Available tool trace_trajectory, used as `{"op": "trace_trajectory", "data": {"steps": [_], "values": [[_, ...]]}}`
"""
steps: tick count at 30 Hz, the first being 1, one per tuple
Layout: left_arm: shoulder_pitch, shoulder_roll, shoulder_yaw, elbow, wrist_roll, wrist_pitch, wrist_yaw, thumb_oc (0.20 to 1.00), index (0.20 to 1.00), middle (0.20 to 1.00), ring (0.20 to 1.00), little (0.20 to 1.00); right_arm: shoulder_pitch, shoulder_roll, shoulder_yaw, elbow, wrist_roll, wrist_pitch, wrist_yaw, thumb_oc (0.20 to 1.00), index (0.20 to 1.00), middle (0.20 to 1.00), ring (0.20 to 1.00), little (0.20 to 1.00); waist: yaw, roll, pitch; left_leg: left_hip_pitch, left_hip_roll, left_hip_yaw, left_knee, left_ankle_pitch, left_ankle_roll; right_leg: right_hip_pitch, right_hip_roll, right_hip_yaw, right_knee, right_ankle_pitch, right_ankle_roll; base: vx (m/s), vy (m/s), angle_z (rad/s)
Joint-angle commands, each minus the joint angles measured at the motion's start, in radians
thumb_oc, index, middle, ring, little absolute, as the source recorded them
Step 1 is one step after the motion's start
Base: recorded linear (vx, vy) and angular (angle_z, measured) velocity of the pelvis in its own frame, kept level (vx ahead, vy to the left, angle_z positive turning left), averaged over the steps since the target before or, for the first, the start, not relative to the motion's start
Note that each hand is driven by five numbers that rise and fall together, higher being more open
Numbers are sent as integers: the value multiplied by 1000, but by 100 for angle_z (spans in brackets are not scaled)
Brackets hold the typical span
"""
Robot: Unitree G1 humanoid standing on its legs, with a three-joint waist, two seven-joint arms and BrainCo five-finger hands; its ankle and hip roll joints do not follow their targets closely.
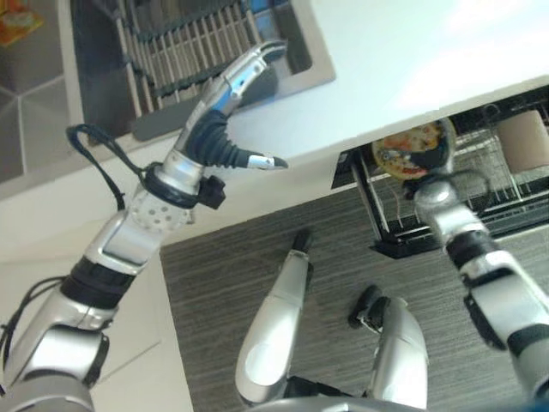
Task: Place the dishes in the dishwasher.
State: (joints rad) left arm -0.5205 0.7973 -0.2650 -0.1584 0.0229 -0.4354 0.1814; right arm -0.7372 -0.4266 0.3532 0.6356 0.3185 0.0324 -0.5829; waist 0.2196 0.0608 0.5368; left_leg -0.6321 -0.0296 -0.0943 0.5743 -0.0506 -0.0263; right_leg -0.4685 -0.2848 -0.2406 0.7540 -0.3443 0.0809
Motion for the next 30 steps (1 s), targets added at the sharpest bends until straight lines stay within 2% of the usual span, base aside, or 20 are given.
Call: {"op": "trace_trajectory", "data": {"steps": [1, 5, 8, 10, 12, 13, 14, 21, 23, 26, 28, 30], "values": [[-3, -25, 65, 26, 39, 42, 68, 1000, 1000, 1000, 1000, 1000, -10, 17, -51, -21, 117, -60, -71, 1000, 1000, 1000, 1000, 1000, -15, 7, -17, 96, -15, 22, -140, -28, 85, -39, 74, 39, -57, 158, -37, 20, 191, -29], [56, -43, 87, 23, 81, 60, 132, 1000, 1000, 1000, 1000, 1000, 138, 81, -80, -209, 148, -117, -146, 1000, 1000, 1000, 1000, 1000, -57, -17, -17, 168, 4, 29, -216, -13, 71, 39, 85, 81, -198, 204, -13, 63, 115, -22], [91, -44, 113, 17, 86, 59, 148, 1000, 1000, 1000, 1000, 1000, 205, 98, -97, -274, 127, -135, -119, 1000, 1000, 1000, 1000, 1000, -68, -26, -17, 232, 19, 46, -273, 5, 58, 115, 72, 83, -287, 230, 3, 32, 71, -24], [107, -39, 124, 11, 84, 61, 147, 1000, 1000, 1000, 1000, 1000, 226, 100, -98, -310, 127, -122, -101, 1000, 1000, 1000, 1000, 1000, -66, -38, -34, 258, 31, 61, -297, 12, 49, 160, 60, 67, -334, 242, 12, 35, 3, -11], [124, -41, 134, 4, 81, 66, 136, 1000, 1000, 1000, 1000, 1000, 254, 100, -99, -328, 192, -155, -49, 1000, 1000, 1000, 1000, 1000, -63, -46, -50, 273, 38, 69, -295, 10, 44, 192, 52, 50, -346, 240, 12, 63, -21, -4], [146, -46, 143, 2, 75, 70, 124, 1000, 1000, 1000, 1000, 1000, 287, 105, -99, -357, 223, -210, 10, 1000, 1000, 1000, 1000, 1000, -62, -52, -64, 284, 42, 72, -285, 6, 43, 211, 50, 39, -342, 236, 9, 99, -24, 3], [158, -51, 148, 0, 76, 71, 119, 1000, 1000, 1000, 1000, 1000, 305, 105, -102, -379, 221, -218, 23, 1000, 1000, 1000, 1000, 1000, -62, -55, -71, 290, 44, 72, -283, 5, 43, 219, 50, 37, -341, 234, 8, 127, -25, 3], [292, -84, 213, -19, 79, 54, 89, 1000, 1000, 1000, 1000, 1000, 461, 79, -157, -594, 241, -396, 206, 1000, 1000, 1000, 1000, 1000, -81, -69, -140, 347, 59, 71, -300, 6, 36, 289, 60, 36, -367, 219, 6, 70, -20, -2], [336, -98, 240, -19, 69, 49, 73, 1000, 1000, 1000, 1000, 1000, 511, 56, -199, -664, 233, -422, 234, 1000, 1000, 1000, 1000, 1000, -90, -69, -164, 368, 65, 70, -308, 5, 33, 310, 63, 43, -373, 211, 8, 89, -13, -4], [402, -110, 290, -29, 52, 38, 38, 1000, 1000, 1000, 1000, 1000, 570, 47, -270, -709, 200, -437, 201, 1000, 1000, 1000, 1000, 1000, -106, -70, -196, 395, 78, 75, -341, 19, 26, 341, 72, 50, -423, 225, 15, 53, -22, -8], [449, -107, 323, -33, 38, 24, 34, 1000, 1000, 1000, 1000, 1000, 605, 26, -350, -714, 78, -451, 83, 1000, 1000, 1000, 1000, 1000, -122, -76, -214, 422, 91, 88, -355, 10, 19, 369, 72, 58, -454, 227, 22, 25, -43, -26], [488, -90, 368, -26, 2, 14, 12, 1000, 1000, 1000, 1000, 1000, 653, -5, -476, -665, 97, -458, -5, 1000, 1000, 1000, 1000, 1000, -144, -81, -241, 450, 109, 111, -355, -2, 13, 392, 71, 65, -467, 228, 26, 59, -41, -26]]}}
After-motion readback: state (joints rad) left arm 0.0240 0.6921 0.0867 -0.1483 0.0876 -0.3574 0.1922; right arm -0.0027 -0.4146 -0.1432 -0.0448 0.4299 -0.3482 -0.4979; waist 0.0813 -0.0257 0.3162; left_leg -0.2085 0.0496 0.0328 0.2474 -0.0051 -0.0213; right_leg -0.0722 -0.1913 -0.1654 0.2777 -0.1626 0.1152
